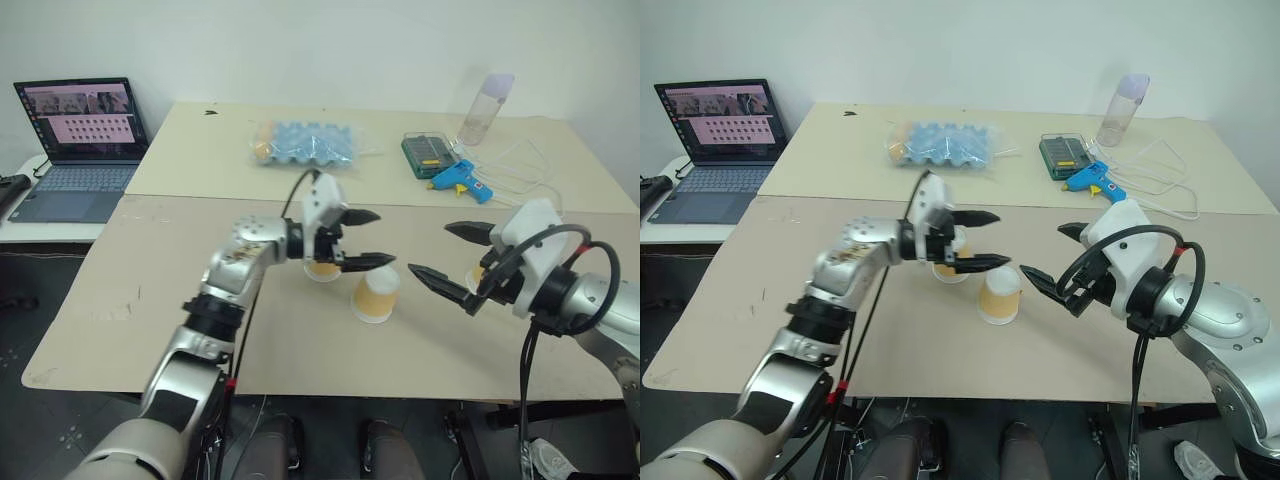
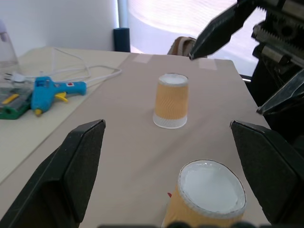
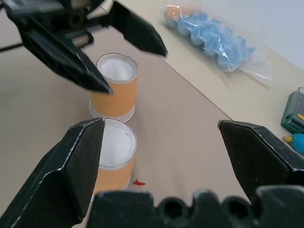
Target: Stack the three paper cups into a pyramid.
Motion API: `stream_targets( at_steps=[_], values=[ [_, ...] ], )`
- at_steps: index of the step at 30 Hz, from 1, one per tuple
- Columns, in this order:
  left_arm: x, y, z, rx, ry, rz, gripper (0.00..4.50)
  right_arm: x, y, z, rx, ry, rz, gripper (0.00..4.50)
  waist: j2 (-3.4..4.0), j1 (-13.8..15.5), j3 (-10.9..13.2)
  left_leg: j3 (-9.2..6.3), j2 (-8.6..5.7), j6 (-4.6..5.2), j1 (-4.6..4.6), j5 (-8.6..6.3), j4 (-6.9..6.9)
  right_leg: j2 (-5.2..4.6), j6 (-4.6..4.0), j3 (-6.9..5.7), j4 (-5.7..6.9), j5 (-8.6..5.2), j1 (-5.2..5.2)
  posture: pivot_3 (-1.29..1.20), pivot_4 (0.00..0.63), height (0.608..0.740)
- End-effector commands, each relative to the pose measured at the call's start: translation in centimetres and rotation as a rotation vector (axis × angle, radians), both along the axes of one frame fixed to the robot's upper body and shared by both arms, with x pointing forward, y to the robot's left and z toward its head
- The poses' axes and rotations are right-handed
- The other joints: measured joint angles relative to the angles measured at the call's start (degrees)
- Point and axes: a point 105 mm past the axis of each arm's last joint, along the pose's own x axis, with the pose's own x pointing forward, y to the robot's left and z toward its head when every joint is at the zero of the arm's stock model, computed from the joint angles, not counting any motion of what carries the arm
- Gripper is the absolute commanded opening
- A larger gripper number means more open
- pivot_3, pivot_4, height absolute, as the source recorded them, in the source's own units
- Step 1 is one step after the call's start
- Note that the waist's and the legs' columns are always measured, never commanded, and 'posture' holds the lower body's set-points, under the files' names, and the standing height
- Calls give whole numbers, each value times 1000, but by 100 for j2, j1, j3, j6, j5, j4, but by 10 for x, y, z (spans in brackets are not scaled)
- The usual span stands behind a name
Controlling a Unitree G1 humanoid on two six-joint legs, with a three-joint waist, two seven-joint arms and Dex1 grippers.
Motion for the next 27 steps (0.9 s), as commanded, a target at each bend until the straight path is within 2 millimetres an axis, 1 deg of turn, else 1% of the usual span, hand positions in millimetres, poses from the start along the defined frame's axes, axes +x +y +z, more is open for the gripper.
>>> stream_targets(
  at_steps=[1, 2, 3, 4, 6, 7, 9, 10, 12, 15, 17, 21, 27],
  values=[
    [-7, 5, 29, -96, -39, 54, 4483, 0, 5, 12, 7, -63, 32, 4500, 0, 29, 0, -2, 0, -2, 1, -1, 3, 0, 0, -3, -1, 0, 4, 0, 150, 740],
    [-2, 11, 35, -132, -38, 128, 4483, 1, 6, 11, 5, -62, 36, 4500, 0, 32, 0, -2, -2, -5, 1, -3, 4, -1, 1, -4, -2, 0, 5, 0, 150, 740],
    [4, 20, 37, -165, -40, 234, 4483, 2, 7, 12, 7, -62, 41, 4500, 0, 28, 0, -2, -2, -6, 1, -4, 4, -1, 1, -3, -3, 1, 6, 0, 150, 740],
    [9, 29, 33, -185, -28, 321, 4483, 2, 7, 12, 6, -61, 47, 4500, 0, 20, 0, -2, -2, -7, 2, -5, 5, 0, 2, -3, -3, 1, 7, 0, 150, 740],
    [11, 42, 24, -202, -8, 445, 4483, 2, 8, 12, 7, -60, 54, 4500, 1, 1, 0, -1, -2, -5, 8, -5, 3, 0, 5, 2, -2, 2, 10, 0, 150, 740],
    [12, 47, 15, -189, -4, 494, 4483, 3, 8, 11, 4, -58, 55, 4500, 1, -13, 0, -1, -2, -5, 9, -4, 1, 1, 6, 4, -1, 3, 8, 0, 150, 740],
    [10, 53, 6, -174, -3, 546, 4483, 3, 8, 11, 1, -56, 58, 4500, 1, -13, 0, -2, -1, -8, 10, -2, 0, 4, 6, 4, 4, 3, 6, 0, 150, 740],
    [11, 62, -3, -169, 13, 610, 4483, 3, 8, 11, 1, -54, 60, 4500, 1, -12, 0, -2, -1, -10, 10, -1, 0, 5, 6, 2, 5, 3, 6, 0, 150, 740],
    [10, 72, -17, -145, 34, 678, 4483, 3, 8, 11, 2, -52, 63, 4500, 1, -11, 0, -2, -1, -46, 9, -21, 1, 3, 5, 2, 3, 4, 7, 0, 150, 740],
    [-1, 73, -41, -84, 68, 672, 4483, 3, 9, 11, 2, -50, 69, 4500, 1, -7, 0, -1, -1, -51, 9, -25, 0, 2, 2, 3, 0, 2, 7, 0, 150, 740],
    [-3, 73, -50, -64, 86, 669, 4483, 4, 9, 10, 2, -48, 72, 4500, 2, 9, 0, -1, -1, -54, 9, -27, 0, 1, -3, 1, 0, -1, 5, 0, 150, 740],
    [-5, 70, -59, -46, 114, 638, 4483, 3, 10, 10, 2, -48, 74, 4500, 2, 29, 0, -1, -1, -57, 9, -28, 1, 0, -32, 1, 0, -17, 6, 0, 150, 740],
    [-1, 65, -67, -21, 134, 600, 4483, 2, 9, 10, 5, -51, 63, 4500, 2, 26, -1, 0, -1, -57, 9, -28, 0, 1, -33, 2, 1, -18, 4, 0, 150, 740]
  ],
)
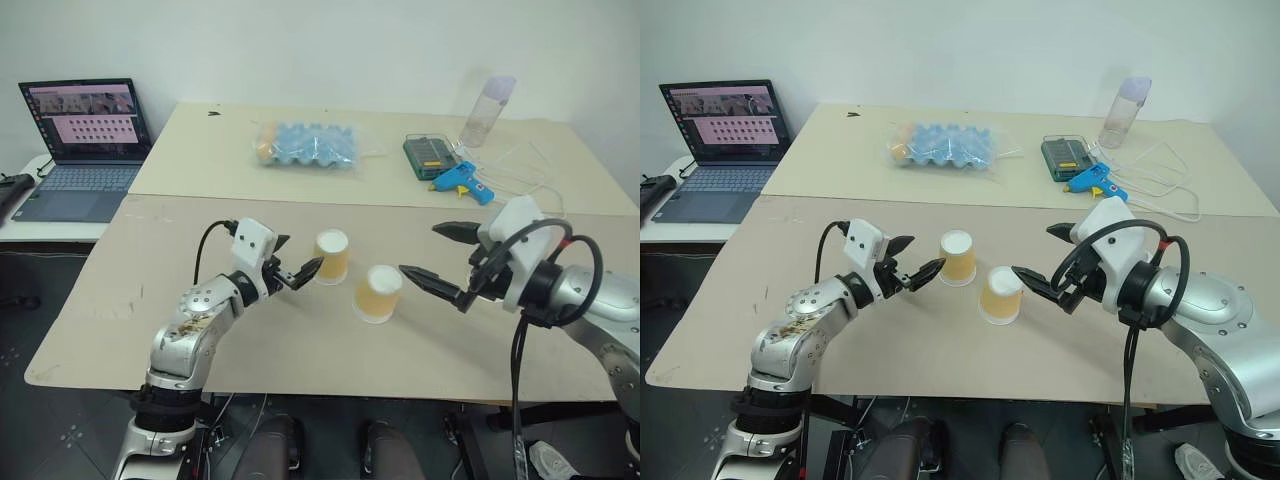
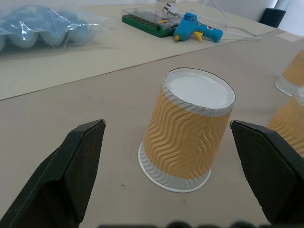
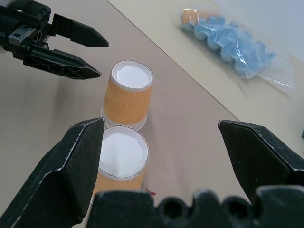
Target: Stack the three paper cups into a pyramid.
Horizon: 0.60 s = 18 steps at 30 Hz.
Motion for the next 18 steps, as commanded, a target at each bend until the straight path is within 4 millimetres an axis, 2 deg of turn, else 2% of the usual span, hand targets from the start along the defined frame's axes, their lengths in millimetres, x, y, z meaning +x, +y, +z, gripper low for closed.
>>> stream_targets(
  at_steps=[1, 3, 11, 18],
  values=[
    [2, -6, 8, 4, -47, -40, 4483, -4, 3, 10, 6, -58, 9, 4500, 0, -1, 0, 0, 0, 0, 0, 0, 0, 0, 0, 0, 0, 0, 0, 0, 150, 740],
    [5, -9, 6, 8, -44, -54, 4483, -5, 3, 10, 7, -59, 9, 4500, 0, 2, 0, 0, 0, 0, 0, 0, 1, 0, 0, 0, 0, 0, 0, 0, 150, 740],
    [29, -38, 5, 11, -74, -146, 4483, -8, -1, 8, 18, -49, -9, 4500, 0, 77, 0, 1, -2, 3, -3, -1, 2, 0, 0, -2, -3, 0, 1, 0, 150, 740],
    [32, -60, 9, -3, -92, -220, 4483, -9, -16, 3, 23, -33, -58, 4500, -1, 73, 0, 2, -1, 6, -3, -1, 2, -1, 3, 0, -3, 2, 2, 0, 150, 740]
  ],
)
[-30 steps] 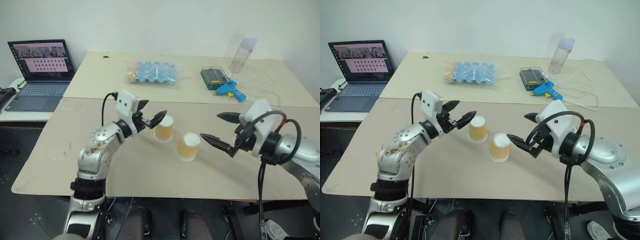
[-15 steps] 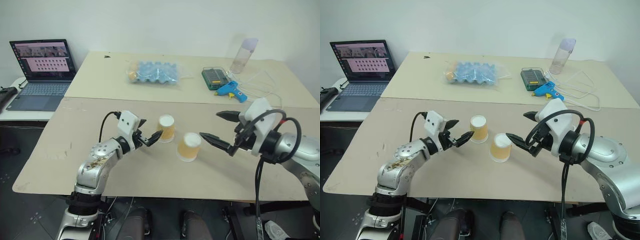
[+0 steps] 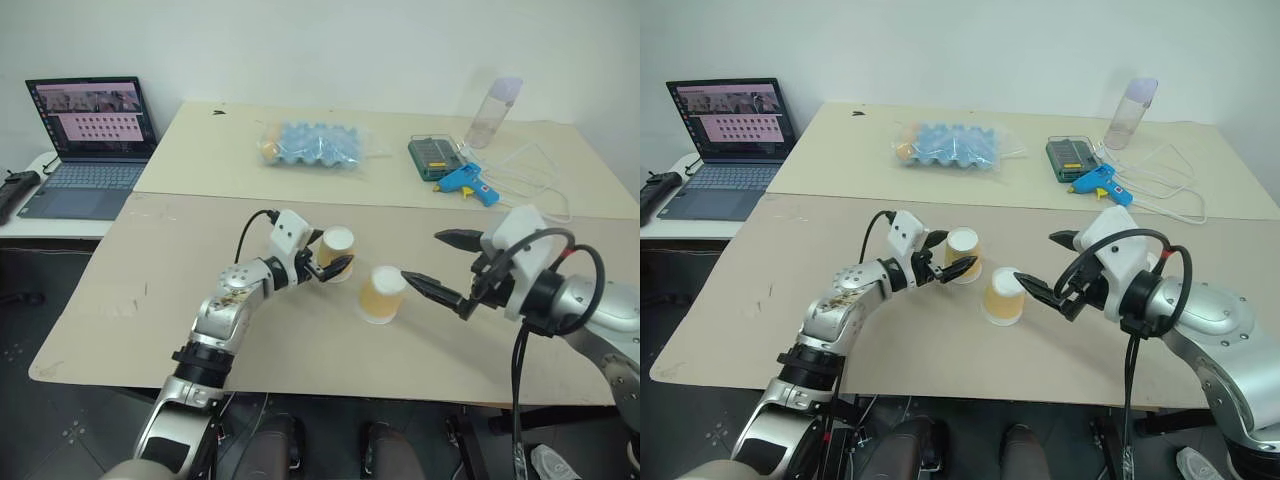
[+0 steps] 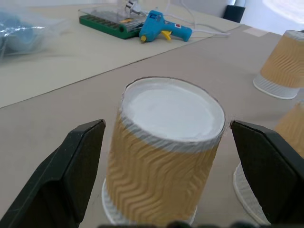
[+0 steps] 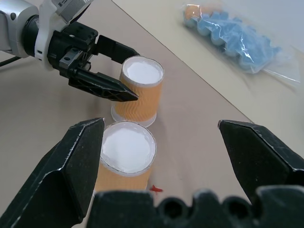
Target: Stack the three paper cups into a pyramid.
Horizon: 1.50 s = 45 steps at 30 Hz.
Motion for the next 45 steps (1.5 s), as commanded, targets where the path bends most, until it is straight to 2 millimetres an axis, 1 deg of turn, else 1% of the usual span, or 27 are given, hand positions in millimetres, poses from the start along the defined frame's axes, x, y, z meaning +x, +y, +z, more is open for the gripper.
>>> stream_targets(
  at_steps=[1, 3, 16, 29, 32, 33, 34, 40, 42, 43, 45],
  values=[
    [-1, -14, 14, -15, -60, -52, 4483, -3, -11, 11, 1, -57, -40, 4500, 0, 0, 0, 0, 0, 0, 0, 0, 0, 1, 3, 0, 0, 2, 0, 0, 150, 740],
    [-2, -17, 15, -23, -62, -60, 4483, -3, -14, 9, 3, -54, -50, 4500, 0, -4, 0, 0, 0, 0, 0, 0, 0, 0, 30, 0, 0, 18, 0, 0, 150, 740],
    [7, -7, 15, -20, -70, -20, 4483, -5, -12, 8, 5, -54, -51, 4500, 0, -8, 0, 0, 1, 1, 0, 0, 1, 1, 30, -2, -1, 17, 0, 0, 150, 740],
    [7, -7, 16, -26, -71, -19, 4483, -3, -10, 7, 1, -54, -47, 4500, 0, -5, 0, -1, 1, 1, 0, 0, 1, 1, 31, -2, -2, 18, 0, 0, 150, 740],
    [7, -6, 16, -27, -71, -16, 3777, -3, -9, 7, 1, -53, -44, 4500, 0, -6, 0, -1, 1, 1, 0, 0, 1, 1, 31, -2, -2, 18, 0, 0, 150, 740],
    [7, -6, 15, -25, -70, -17, 3364, -3, -9, 7, 2, -53, -42, 4500, 0, -6, 0, -1, 1, 1, 0, 0, 1, 1, 31, -2, -2, 18, 0, 0, 150, 740],
    [6, -6, 15, -25, -69, -17, 3045, -3, -9, 7, 2, -53, -42, 4500, 0, -6, 0, -1, 1, 1, 0, 0, 1, 1, 31, -2, -2, 18, 0, 0, 150, 740],
    [6, -5, 15, -26, -67, -15, 3045, -3, -8, 7, 2, -51, -41, 4500, 0, -5, 0, -1, 1, 1, 0, -1, 1, 1, 31, -2, -2, 18, 0, 0, 150, 740],
    [7, -2, 17, -20, -79, -10, 3045, -3, -8, 7, 4, -52, -41, 4500, 0, -7, 0, 0, 1, 1, 0, 0, 1, 1, 31, -2, -2, 18, 0, 0, 150, 740],
    [7, 3, 20, -18, -89, -4, 3045, -3, -8, 7, 2, -52, -40, 4500, 0, -7, 0, 0, 1, 1, 0, 0, 1, 1, 31, -2, -2, 18, 0, 0, 150, 740],
    [1, 29, 31, 5, -123, -28, 3045, -3, -7, 7, -1, -51, -41, 4500, -1, -23, 1, 0, 1, 1, 0, 0, 1, 1, 31, -2, -1, 18, 0, 0, 150, 740]
  ],
)
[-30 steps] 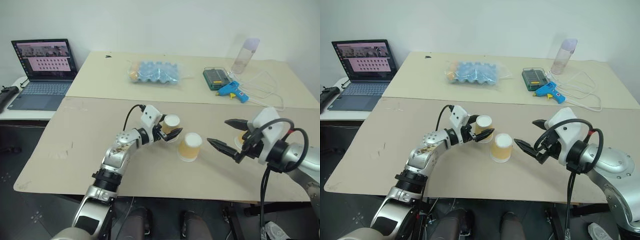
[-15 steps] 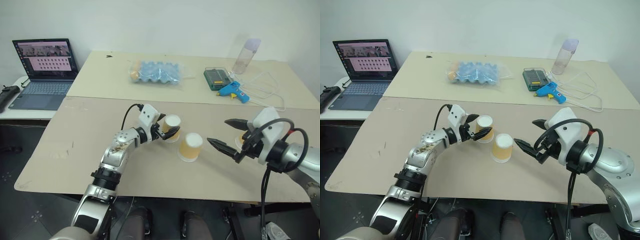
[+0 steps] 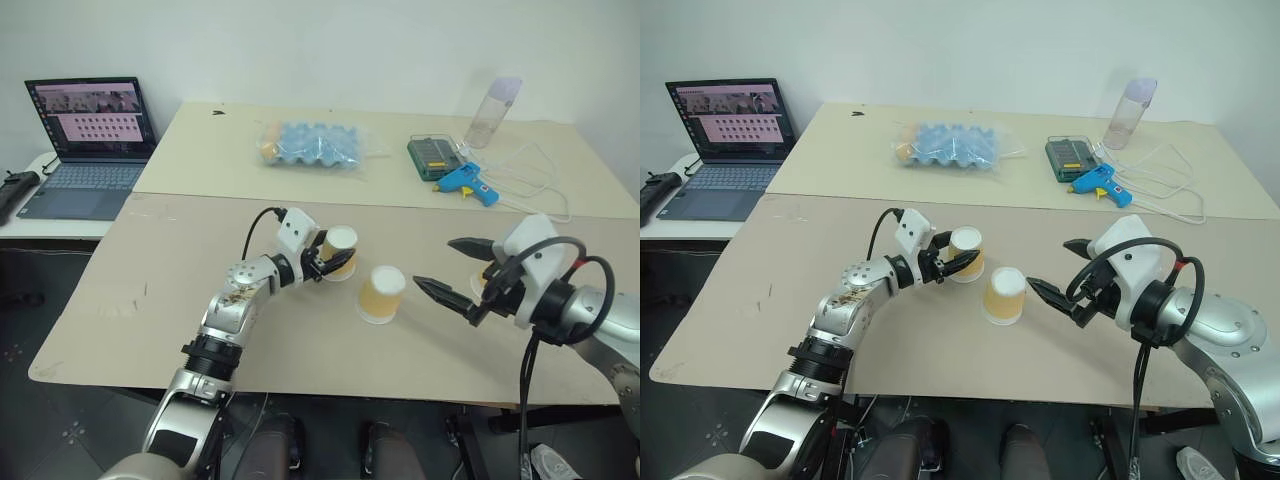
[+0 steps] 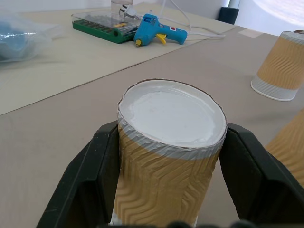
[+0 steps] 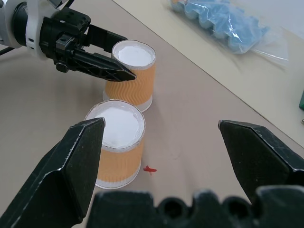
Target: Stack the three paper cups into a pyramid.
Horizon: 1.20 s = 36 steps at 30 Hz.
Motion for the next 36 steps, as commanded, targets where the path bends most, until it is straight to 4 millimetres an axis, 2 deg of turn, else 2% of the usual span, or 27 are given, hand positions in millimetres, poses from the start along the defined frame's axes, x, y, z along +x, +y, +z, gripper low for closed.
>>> stream_targets(
  at_steps=[1, 3, 7, 10, 17, 22, 27, 36],
  values=[
    [-12, 41, 35, 31, -120, -56, 3045, -2, 3, 13, -10, -70, 8, 4500, -1, -53, 0, 0, 1, 0, -2, 0, 0, 1, -1, 0, 2, 0, -5, 0, 150, 740],
    [-23, 57, 35, 76, -110, -106, 3045, -2, 3, 13, -12, -69, 5, 4500, 1, -154, 0, 4, 6, -1, -3, 0, -3, 4, -4, 5, 5, -1, -12, 0, 150, 740],
    [-35, 84, 28, 155, -47, -145, 3045, -2, 2, 12, -8, -69, 5, 4500, 7, -132, 0, 3, 10, -6, 2, -2, -7, 3, -34, -1, 3, -20, -11, 0, 150, 740],
    [-45, 88, 19, 211, -22, -203, 3045, 0, 2, 13, -2, -75, 0, 4500, 7, -122, 0, 3, 7, -9, 2, -4, -5, -2, -36, -8, -2, -21, -24, 0, 150, 740],
    [-47, 62, 9, 193, -17, -278, 3045, 3, 0, 13, -2, -81, -12, 4500, 7, -60, 0, 3, 4, -11, 2, -6, -5, -10, -36, -5, -2, -21, -23, 0, 150, 740],
    [-59, 28, 0, 172, -17, -402, 3045, 1, -3, 14, -7, -88, -30, 4500, 7, -55, 0, 4, 4, -10, 2, -5, -5, -8, -36, -3, -1, -21, -3, 0, 150, 740],
    [-62, 12, -7, 165, -15, -462, 3045, 0, -4, 15, -9, -94, -39, 4500, 7, -54, 0, 4, 5, -9, 2, -5, -5, -6, -36, -2, 0, -21, -3, 0, 150, 740],
    [-48, -10, -10, 109, -32, -429, 3045, -2, -6, 16, -9, -98, -49, 4500, 7, -8, 0, 4, 4, -4, 2, -5, 1, -2, -35, -4, 0, -21, 2, 0, 150, 740]
  ],
)
